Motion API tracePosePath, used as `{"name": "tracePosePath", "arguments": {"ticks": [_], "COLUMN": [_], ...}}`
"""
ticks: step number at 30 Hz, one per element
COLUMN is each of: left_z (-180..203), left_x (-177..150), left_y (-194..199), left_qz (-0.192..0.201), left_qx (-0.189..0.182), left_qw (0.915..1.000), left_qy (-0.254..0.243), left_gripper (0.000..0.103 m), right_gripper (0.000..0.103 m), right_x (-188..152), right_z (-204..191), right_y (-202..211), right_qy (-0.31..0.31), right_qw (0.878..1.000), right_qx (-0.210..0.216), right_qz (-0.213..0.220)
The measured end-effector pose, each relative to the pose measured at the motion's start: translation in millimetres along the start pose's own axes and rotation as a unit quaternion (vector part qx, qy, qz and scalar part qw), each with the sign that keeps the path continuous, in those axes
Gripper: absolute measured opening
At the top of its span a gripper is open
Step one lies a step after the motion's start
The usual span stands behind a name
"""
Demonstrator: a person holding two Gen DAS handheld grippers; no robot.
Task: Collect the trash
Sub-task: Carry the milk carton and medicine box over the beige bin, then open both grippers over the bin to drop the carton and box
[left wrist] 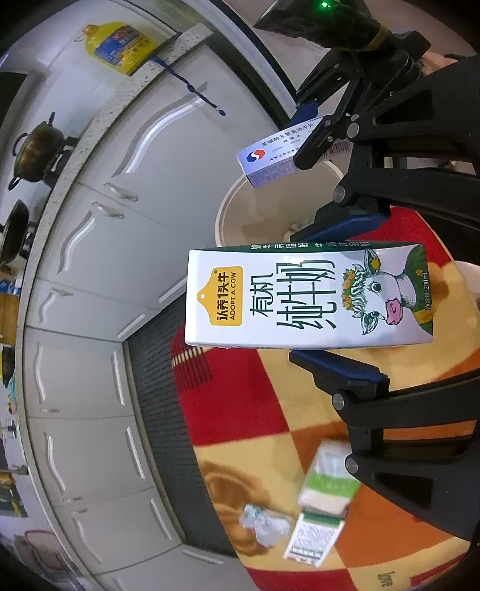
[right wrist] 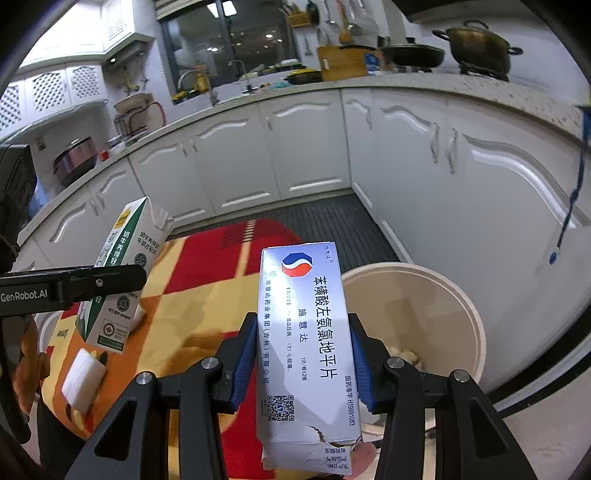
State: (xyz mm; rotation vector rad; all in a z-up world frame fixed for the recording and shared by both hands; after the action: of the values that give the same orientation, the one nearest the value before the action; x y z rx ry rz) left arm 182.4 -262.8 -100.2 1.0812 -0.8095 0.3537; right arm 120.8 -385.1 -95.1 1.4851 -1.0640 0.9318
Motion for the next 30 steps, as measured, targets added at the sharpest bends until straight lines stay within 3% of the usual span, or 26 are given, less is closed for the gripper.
{"name": "tracePosePath", "arguments": {"ticks": [16,30], "left_z": [53,71], "left_x": [-18,-26], "left_y": [-71,-105], "left_qz": [-0.05,-0.075], "left_qx": [-0.026,-0.034], "left_qw": [0.9983,0.9965], "left_qy": [-0.018,-0.015], "left_gripper": [0.053,0.053], "right_gripper": [0.045,0.045], "right_x": [-37,-65], "right_z": [80,111], "right_y": [-21,-43], "right_qy": [-0.053,-0.074], "right_qw": [0.997,0.993], "right_qx": [-0.049,-0.066], "right_qz": [-0.039,-0.069]}}
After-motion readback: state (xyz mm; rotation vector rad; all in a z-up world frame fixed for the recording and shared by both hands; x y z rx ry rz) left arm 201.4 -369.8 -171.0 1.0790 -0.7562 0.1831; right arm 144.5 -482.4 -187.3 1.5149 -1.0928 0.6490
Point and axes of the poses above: each gripper's, at about its wrist camera, not at the fingertips, and y roughly against the way its jaws point, z to its right, x to its top, the point moved 9 cm from there along -y, roughly the way its jaws point, and after that the axes turned 14 degrees about z, right-handed, at the moved point
